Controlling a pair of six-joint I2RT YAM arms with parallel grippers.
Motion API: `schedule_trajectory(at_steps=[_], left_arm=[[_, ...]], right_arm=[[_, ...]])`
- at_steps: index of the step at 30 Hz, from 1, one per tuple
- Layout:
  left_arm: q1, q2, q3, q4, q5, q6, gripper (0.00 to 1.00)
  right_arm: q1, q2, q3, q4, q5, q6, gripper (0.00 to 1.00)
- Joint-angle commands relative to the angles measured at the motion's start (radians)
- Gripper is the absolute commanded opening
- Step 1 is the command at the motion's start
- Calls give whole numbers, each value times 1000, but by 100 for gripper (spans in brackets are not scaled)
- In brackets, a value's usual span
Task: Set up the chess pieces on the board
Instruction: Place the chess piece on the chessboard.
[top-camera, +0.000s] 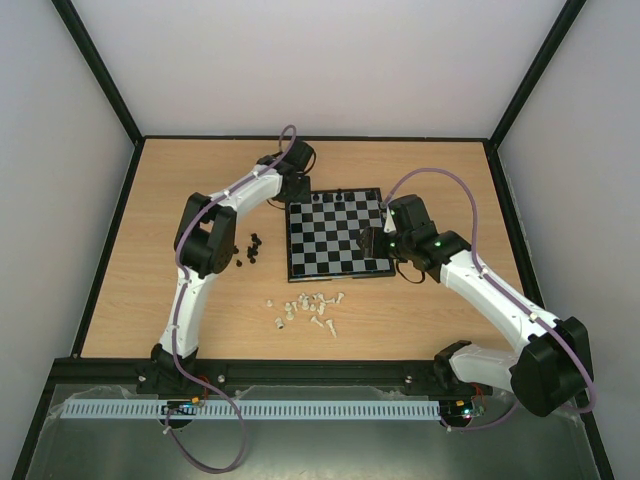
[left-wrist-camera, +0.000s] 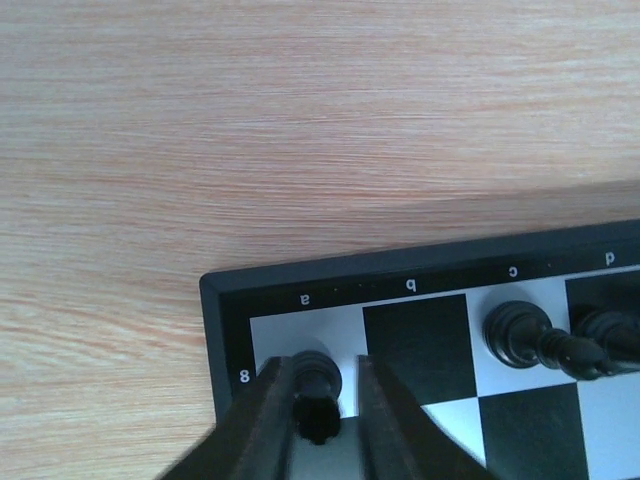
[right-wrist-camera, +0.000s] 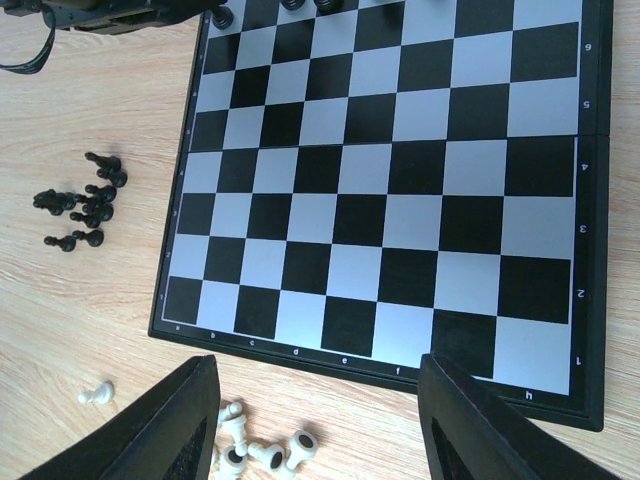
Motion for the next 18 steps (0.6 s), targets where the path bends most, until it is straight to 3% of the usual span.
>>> schedule_trajectory(at_steps=[1, 4, 11, 18], left_arm=[[-4, 8, 14, -30, -10, 0, 25], [-4, -4, 14, -28, -12, -1, 35], [-5, -77, -9, -24, -12, -1, 38], [-16, -411, -291, 93, -50, -24, 61]], right_arm=[[9, 4, -14, -3, -12, -8, 55], [12, 4, -15, -3, -11, -8, 55], [14, 3, -17, 0, -10, -8, 56], [20, 9, -16, 3, -16, -11, 56]])
